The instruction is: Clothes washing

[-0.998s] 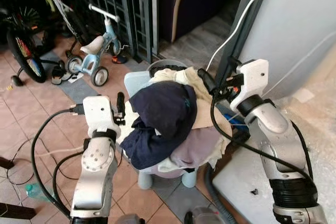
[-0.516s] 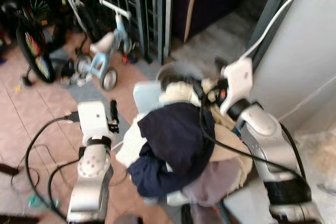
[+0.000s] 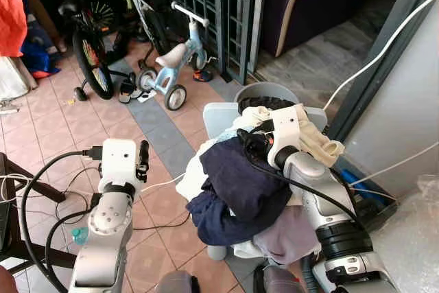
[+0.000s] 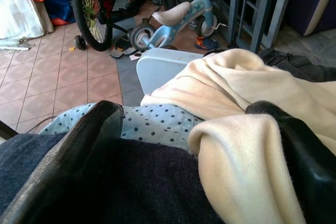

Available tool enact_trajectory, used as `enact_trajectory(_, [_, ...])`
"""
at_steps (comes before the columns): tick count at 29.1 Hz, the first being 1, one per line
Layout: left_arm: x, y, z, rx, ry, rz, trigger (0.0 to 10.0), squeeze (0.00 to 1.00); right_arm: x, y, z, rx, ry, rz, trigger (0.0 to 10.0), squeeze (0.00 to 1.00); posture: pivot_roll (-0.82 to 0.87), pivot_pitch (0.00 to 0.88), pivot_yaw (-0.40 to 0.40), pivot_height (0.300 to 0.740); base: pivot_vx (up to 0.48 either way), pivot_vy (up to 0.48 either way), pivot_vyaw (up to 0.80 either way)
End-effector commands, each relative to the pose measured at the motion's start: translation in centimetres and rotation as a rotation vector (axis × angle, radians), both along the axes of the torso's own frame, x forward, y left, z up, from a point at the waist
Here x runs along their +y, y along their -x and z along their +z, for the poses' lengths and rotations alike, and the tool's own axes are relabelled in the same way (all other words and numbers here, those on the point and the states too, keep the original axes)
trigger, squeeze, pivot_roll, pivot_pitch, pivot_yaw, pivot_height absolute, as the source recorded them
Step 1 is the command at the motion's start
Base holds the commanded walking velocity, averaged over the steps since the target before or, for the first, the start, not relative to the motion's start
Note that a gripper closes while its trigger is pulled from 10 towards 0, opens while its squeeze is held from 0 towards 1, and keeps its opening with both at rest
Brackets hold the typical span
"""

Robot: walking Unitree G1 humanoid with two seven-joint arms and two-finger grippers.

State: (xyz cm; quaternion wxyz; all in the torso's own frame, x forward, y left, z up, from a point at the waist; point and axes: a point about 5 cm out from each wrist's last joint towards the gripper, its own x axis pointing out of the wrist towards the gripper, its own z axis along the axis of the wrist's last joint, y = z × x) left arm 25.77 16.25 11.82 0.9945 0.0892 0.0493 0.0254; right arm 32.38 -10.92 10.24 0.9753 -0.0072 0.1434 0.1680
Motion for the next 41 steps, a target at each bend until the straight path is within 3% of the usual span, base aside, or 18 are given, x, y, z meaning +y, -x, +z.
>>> enact_trajectory(1, [0.0,0.1,-0.5,0.032,-0.002,0.004,10.0,0.0,0.1,0.5,-1.8,0.091,0.041,-0.007,0.0,0.0,0.08,0.103,0.089,0.74,0.0,0.0,0.0])
enact_trajectory(10, [-0.3,1.3,-1.5,0.061,0.018,0.024,10.0,0.0,-1.3,-0.2,-1.8,0.106,0.037,-0.083,0.0,0.0,0.09,0.088,0.07,0.74,0.0,0.0,0.0])
enact_trajectory(36, [-0.8,0.6,-1.6,0.055,0.053,0.042,10.0,0.0,-2.7,-1.1,-0.7,0.099,-0.028,-0.19,0.0,0.0,0.06,0.077,0.044,0.74,0.0,0.0,0.0])
enact_trajectory(39, [-0.8,0.5,-1.6,0.055,0.054,0.043,10.0,0.0,-2.5,-1.3,0.0,0.055,-0.078,-0.189,0.0,0.0,0.06,0.073,0.042,0.74,0.0,0.0,0.0])
enact_trajectory(41, [-0.8,0.5,-1.7,0.054,0.056,0.045,10.0,0.0,-2.1,-1.7,3.0,-0.11,-0.217,-0.17,0.0,0.0,0.06,0.067,0.04,0.74,0.0,0.0,0.0])
